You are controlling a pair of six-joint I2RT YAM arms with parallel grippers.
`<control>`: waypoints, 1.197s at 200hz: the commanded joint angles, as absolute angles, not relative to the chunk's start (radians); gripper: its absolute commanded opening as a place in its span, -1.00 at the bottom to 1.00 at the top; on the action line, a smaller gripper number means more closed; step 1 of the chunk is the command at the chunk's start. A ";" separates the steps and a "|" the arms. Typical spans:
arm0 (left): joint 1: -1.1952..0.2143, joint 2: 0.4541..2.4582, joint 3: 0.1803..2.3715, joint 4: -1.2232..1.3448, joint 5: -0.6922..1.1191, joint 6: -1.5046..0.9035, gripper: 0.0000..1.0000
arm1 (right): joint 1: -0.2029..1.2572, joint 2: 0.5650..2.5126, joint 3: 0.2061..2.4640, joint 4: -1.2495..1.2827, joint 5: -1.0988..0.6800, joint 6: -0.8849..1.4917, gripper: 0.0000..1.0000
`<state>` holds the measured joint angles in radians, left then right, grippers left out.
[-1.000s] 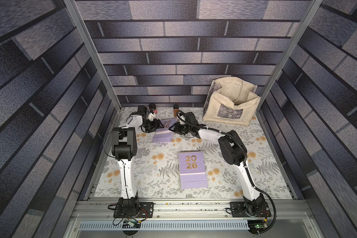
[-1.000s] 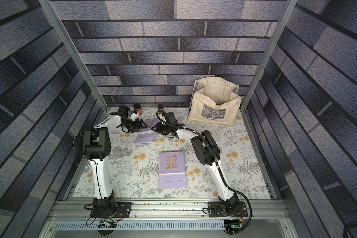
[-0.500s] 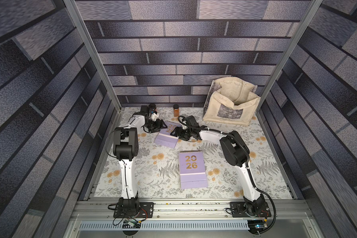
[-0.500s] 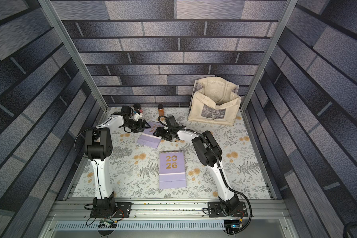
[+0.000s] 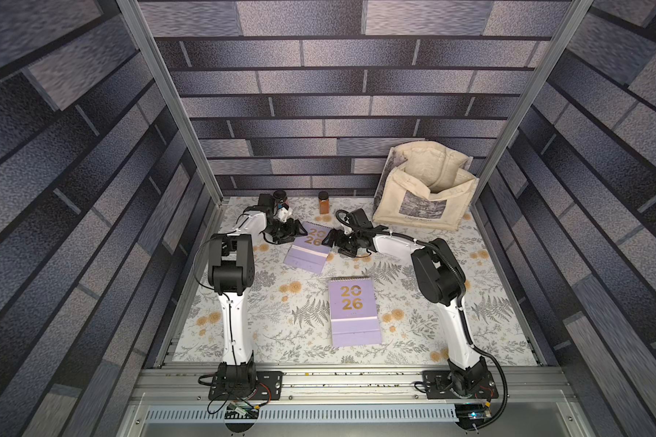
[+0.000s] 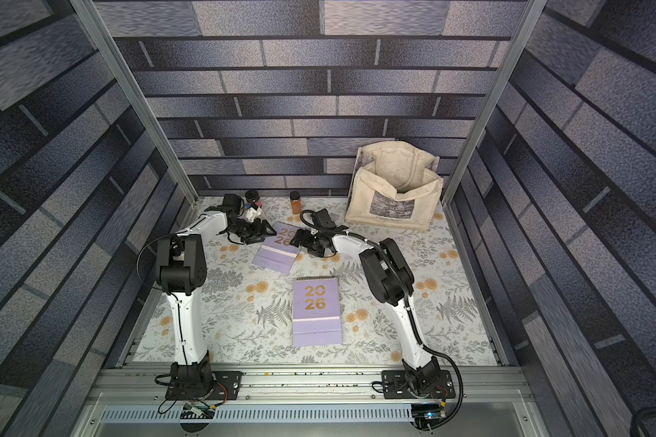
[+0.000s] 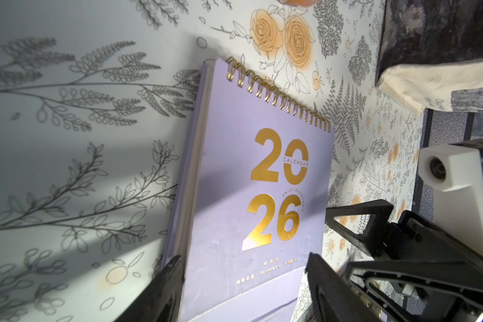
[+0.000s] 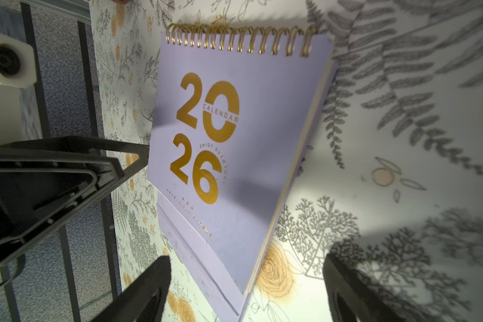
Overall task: Stack the calendars
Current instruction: Pick up the calendar at the center of the board.
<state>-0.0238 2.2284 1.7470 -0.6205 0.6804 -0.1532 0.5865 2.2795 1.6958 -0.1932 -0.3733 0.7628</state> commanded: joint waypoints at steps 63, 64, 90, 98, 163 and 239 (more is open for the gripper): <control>-0.033 2.247 1.747 -0.662 0.686 -0.135 0.45 | 0.599 2.404 1.861 -0.313 -0.416 0.761 0.67; -0.033 2.247 1.747 -0.662 0.687 -0.134 0.45 | 0.600 2.405 1.863 -0.314 -0.416 0.762 0.67; -0.039 2.248 1.750 -0.669 0.684 -0.132 0.45 | 0.606 2.429 1.889 -0.314 -0.420 0.771 0.67; -0.041 2.251 1.752 -0.669 0.684 -0.132 0.45 | 0.607 2.436 1.895 -0.311 -0.427 0.778 0.67; -0.059 2.258 1.759 -0.669 0.701 -0.139 0.44 | 0.625 2.493 1.979 -0.256 -0.518 0.794 0.60; -0.060 2.243 1.738 -0.638 0.796 -0.136 0.43 | 0.628 2.437 1.910 -0.123 -0.558 0.811 0.01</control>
<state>-0.0334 2.2433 1.7493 -0.6384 0.6758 -0.1532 0.5953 2.4535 1.9263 -0.2199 -0.4812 0.8047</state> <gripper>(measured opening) 0.716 0.511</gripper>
